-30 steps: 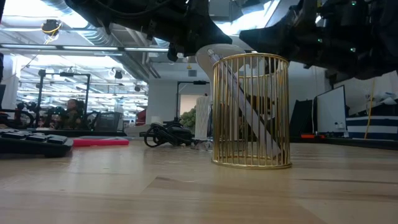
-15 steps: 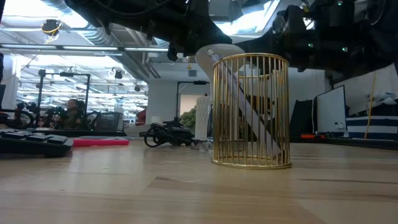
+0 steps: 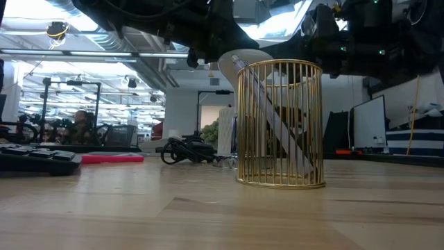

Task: Screw lightbulb
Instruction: Insert the lightbulb into the lamp

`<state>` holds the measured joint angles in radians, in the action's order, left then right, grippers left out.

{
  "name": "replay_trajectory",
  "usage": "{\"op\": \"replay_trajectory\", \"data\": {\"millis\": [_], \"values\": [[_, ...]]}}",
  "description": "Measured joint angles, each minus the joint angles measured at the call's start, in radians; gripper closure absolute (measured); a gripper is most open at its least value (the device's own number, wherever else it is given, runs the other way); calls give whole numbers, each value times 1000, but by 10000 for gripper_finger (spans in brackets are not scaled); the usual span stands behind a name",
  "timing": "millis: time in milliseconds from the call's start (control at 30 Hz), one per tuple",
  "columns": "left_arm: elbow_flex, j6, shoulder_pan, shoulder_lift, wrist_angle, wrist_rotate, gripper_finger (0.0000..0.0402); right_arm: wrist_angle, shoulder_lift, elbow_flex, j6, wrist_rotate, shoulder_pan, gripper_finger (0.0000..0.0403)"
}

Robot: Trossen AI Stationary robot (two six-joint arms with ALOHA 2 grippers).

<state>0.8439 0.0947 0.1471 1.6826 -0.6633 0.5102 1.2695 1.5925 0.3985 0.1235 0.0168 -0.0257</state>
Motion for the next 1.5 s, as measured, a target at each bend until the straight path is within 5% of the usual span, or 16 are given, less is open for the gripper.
{"op": "replay_trajectory", "data": {"millis": [267, 1500], "values": [[-3, -102, 3, -2, -74, -10, 249, -7, 1, 0, 2, 9, -1, 397], [1, -121, 3, -8, -77, -1, 249, -47, 4, -4, -2, -34, -1, 397]]}}
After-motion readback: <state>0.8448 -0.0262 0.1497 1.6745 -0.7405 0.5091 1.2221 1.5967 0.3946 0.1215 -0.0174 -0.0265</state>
